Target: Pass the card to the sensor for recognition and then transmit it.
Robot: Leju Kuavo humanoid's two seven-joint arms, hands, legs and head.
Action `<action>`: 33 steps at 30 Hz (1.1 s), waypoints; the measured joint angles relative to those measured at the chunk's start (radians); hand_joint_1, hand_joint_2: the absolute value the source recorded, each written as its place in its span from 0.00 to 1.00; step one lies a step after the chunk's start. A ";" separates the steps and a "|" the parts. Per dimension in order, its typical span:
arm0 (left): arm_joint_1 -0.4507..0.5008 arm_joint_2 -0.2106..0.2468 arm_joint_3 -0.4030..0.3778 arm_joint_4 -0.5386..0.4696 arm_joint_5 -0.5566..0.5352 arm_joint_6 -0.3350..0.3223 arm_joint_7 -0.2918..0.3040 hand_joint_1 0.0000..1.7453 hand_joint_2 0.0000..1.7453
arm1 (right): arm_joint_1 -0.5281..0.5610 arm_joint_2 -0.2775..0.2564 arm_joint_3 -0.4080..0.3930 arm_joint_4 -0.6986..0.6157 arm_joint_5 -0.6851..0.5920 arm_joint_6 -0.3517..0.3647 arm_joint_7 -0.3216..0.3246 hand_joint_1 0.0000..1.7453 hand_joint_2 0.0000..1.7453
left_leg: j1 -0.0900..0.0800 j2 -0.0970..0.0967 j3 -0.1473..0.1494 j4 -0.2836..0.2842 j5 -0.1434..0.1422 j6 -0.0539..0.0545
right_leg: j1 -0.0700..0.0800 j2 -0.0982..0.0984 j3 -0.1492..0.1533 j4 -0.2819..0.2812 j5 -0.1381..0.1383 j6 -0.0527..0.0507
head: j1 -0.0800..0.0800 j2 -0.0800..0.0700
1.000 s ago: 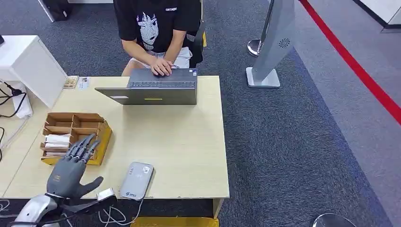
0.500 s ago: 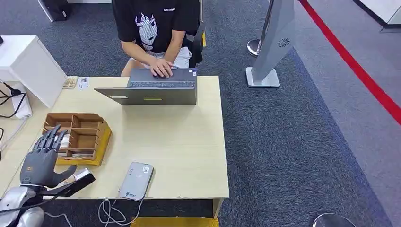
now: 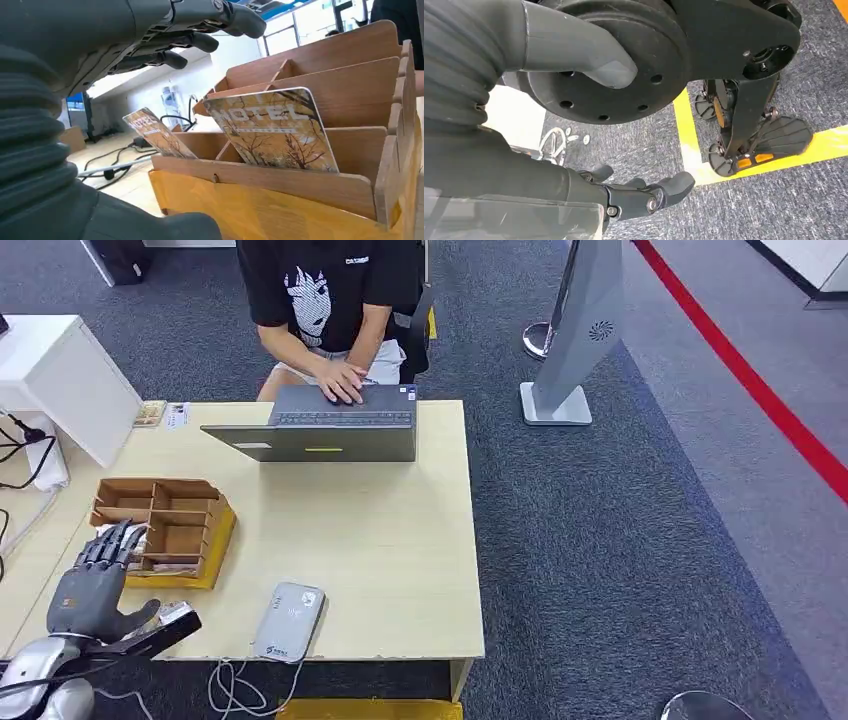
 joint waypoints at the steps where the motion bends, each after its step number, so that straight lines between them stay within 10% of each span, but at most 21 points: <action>1: -0.002 -0.001 0.000 0.001 -0.007 0.000 0.004 0.00 1.00 | 0.000 0.000 -0.001 0.000 0.001 0.000 0.000 0.00 1.00 | 0.000 0.000 0.000 0.000 0.000 0.000 | 0.000 0.000 0.000 0.000 0.000 0.000 | 0.000 0.000; 24: -0.041 -0.003 -0.101 0.002 -0.128 -0.019 0.042 0.03 1.00 | 0.000 0.000 -0.026 0.000 0.015 0.002 0.000 0.00 1.00 | 0.000 0.000 0.000 0.000 0.000 0.000 | 0.000 0.000 0.000 0.000 0.000 0.000 | 0.000 0.000; 25: -0.041 -0.003 -0.103 0.002 -0.127 -0.021 0.042 0.82 1.00 | 0.000 0.000 -0.026 0.000 0.016 0.003 0.000 0.00 1.00 | 0.000 0.000 0.000 0.000 0.000 0.000 | 0.000 0.000 0.000 0.000 0.000 0.000 | 0.000 0.000; 26: -0.042 -0.003 -0.105 0.002 -0.125 -0.024 0.043 0.93 1.00 | 0.000 0.000 -0.027 0.000 0.016 0.003 0.000 0.00 1.00 | 0.000 0.000 0.000 0.000 0.000 0.000 | 0.000 0.000 -0.001 0.000 0.000 0.000 | 0.000 0.000; 33: -0.042 -0.002 -0.114 -0.013 -0.100 -0.066 0.050 1.00 1.00 | 0.000 0.000 -0.032 0.000 0.021 0.003 0.002 0.00 1.00 | 0.000 0.000 0.000 0.000 0.000 0.000 | 0.000 0.000 0.000 0.000 0.000 0.000 | 0.000 0.000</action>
